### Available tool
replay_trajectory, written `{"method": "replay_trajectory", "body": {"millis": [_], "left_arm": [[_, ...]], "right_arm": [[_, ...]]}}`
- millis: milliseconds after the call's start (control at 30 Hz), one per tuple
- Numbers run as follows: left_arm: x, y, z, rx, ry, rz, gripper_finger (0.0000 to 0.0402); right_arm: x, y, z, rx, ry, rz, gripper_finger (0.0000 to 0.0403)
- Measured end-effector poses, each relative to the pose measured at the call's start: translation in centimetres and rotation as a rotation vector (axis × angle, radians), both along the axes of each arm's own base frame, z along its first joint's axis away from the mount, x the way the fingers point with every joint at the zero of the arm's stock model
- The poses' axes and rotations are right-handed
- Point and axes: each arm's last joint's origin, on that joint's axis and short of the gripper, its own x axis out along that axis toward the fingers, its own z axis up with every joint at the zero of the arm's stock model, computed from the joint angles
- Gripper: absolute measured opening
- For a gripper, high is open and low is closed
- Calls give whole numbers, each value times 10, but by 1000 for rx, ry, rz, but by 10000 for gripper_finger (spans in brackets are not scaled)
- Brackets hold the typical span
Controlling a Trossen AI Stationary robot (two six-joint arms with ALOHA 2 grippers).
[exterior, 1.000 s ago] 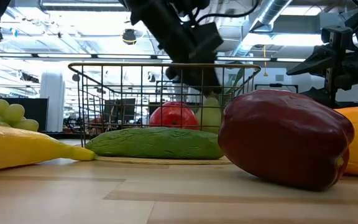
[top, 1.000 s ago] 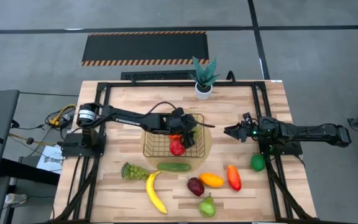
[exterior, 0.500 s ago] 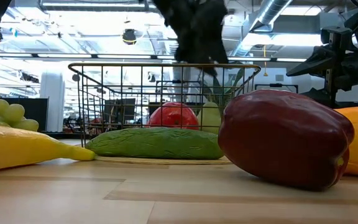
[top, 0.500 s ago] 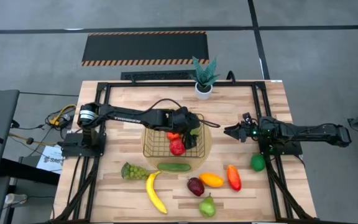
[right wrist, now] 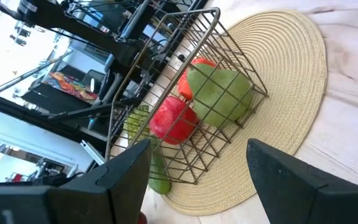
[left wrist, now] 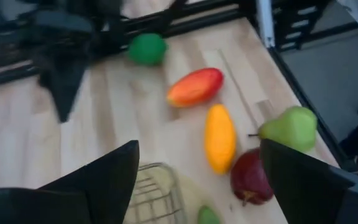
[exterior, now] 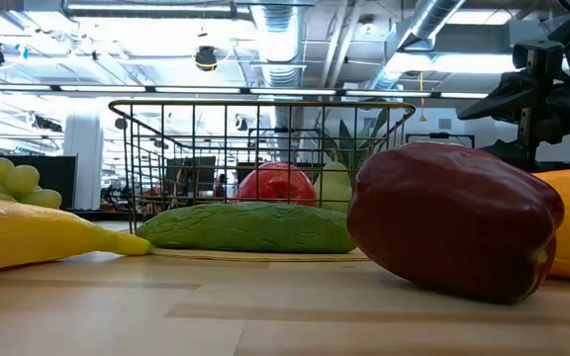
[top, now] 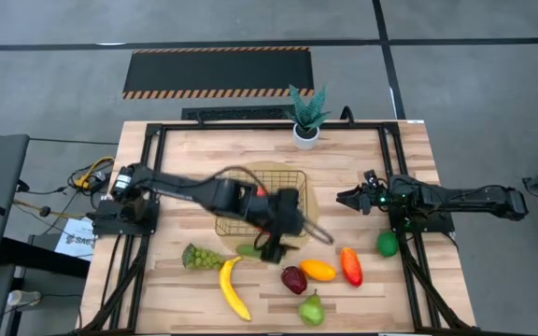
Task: Build produce basket
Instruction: Put the jujube into the silver basket
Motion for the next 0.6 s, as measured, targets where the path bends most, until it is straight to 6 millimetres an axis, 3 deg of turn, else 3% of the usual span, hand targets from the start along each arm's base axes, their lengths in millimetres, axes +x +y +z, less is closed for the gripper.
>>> {"method": "replay_trajectory", "body": {"millis": [267,400,600], "left_arm": [[17,-45,-43,67,-90,-151,371],[28,-65,-72,37,-41,-234,395],[37,-79,-102,-37,20,-261,394]], "right_arm": [[0,0,0,3,2,12,286],[1,1,-1,6,8,26,286],[2,5,-3,8,26,63,286]]}}
